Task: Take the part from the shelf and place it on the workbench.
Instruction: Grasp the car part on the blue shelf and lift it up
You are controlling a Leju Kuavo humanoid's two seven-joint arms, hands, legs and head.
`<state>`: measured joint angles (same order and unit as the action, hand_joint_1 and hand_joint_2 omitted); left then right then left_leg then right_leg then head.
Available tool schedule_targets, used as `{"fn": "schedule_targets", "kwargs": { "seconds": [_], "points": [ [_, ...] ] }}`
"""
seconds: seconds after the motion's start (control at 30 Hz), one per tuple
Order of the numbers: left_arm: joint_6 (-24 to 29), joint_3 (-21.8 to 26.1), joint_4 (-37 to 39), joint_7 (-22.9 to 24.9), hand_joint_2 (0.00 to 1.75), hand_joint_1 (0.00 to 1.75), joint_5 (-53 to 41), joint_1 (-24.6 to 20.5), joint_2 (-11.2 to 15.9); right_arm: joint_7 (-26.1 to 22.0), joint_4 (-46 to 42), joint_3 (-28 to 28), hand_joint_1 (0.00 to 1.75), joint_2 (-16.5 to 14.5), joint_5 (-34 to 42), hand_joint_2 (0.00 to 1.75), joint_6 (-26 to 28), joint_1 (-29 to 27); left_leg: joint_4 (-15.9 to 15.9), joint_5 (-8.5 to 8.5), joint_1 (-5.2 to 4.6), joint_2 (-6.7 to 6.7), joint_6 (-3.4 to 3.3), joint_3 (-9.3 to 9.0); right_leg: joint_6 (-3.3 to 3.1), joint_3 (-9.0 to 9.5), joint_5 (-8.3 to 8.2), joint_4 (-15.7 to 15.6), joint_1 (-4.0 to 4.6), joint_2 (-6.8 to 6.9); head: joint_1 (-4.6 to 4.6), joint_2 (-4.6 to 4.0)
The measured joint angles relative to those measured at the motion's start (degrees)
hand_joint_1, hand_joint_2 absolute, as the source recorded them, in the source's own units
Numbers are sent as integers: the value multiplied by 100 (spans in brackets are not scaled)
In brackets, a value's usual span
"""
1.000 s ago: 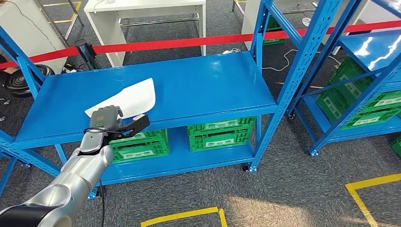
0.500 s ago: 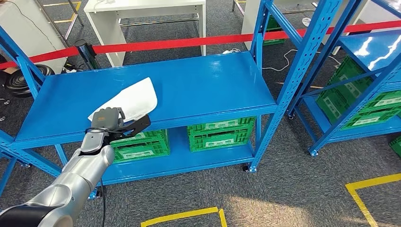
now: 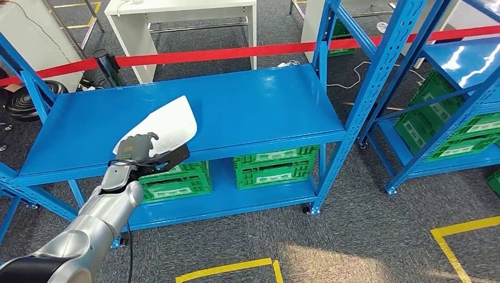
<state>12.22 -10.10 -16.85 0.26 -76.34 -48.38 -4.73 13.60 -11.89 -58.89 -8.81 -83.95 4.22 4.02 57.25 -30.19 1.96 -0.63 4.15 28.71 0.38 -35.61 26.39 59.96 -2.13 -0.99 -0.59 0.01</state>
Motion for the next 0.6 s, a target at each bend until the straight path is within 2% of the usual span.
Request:
{"fn": "schedule_targets", "kwargs": {
  "seconds": [0.07,0.47,0.6],
  "points": [
    [-18,30,0,-73,0,0,26,13,-3,0,0,0,0,0,-1,0,-2,0,0,0,0,0,0,-1,0,0,0,0,0,0,0,-1],
    [-204,107,-2,-261,0,0,96,24,-28,0,0,0,0,0,4,0,-3,1,1,-1,0,0,-1,-1,0,0,0,-3,0,0,0,1],
    [-211,176,-7,-283,0,0,142,20,-44,1,0,-2,0,-2,27,0,-1,0,54,-39,-22,1,-100,21,52,7,-19,-37,-58,2,3,0]
  ]
}}
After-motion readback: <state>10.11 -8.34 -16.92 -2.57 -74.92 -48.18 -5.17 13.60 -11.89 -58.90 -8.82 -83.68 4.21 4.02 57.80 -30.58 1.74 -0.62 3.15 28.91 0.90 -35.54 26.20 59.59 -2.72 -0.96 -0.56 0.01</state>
